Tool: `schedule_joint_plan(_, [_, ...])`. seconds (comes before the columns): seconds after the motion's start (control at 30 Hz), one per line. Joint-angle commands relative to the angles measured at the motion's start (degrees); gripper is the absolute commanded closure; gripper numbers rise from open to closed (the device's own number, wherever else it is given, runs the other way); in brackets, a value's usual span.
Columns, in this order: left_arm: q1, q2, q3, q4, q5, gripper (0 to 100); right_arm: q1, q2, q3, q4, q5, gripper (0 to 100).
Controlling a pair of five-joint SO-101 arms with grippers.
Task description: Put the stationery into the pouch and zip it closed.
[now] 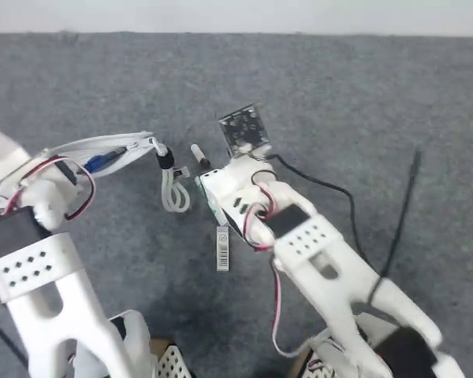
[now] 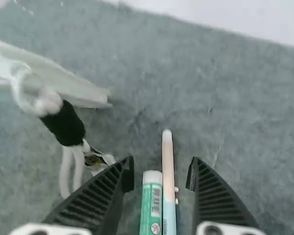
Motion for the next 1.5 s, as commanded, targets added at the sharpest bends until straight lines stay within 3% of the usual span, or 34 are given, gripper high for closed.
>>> schedule_joint_plan(0.0, [-0.4,-0.2,-2.8,-2.4,1.0,99,-0.7,3.8,-5.5,0.5,2.7,81.6])
schedule_joint_plan(0.13, [-0.4,-0.1,-2.8,-2.4,0.9,99,-2.2,9.6,-7.9,1.6,3.0,81.6])
schedule_joint_plan(0.47, [-0.4,0.0,-2.5,-2.4,0.9,99,-2.6,26.4,-28.6,24.9,2.5,81.6])
schedule_joint_plan(0.8, [-0.4,0.0,-2.5,-2.4,0.9,99,-2.6,39.2,-37.5,28.9,2.9,81.6])
schedule_joint_plan(0.97, [-0.4,0.0,-2.5,-2.4,0.9,99,-2.3,40.6,-37.5,28.9,3.0,83.7])
schedule_joint_plan(1.13, [-0.4,0.0,-2.5,-2.4,0.9,99,-2.2,40.6,-37.4,29.0,6.9,99.8])
schedule_joint_plan(1.47, [-0.4,0.0,-2.4,-2.4,0.8,99,1.5,35.6,-42.3,43.6,12.2,99.2])
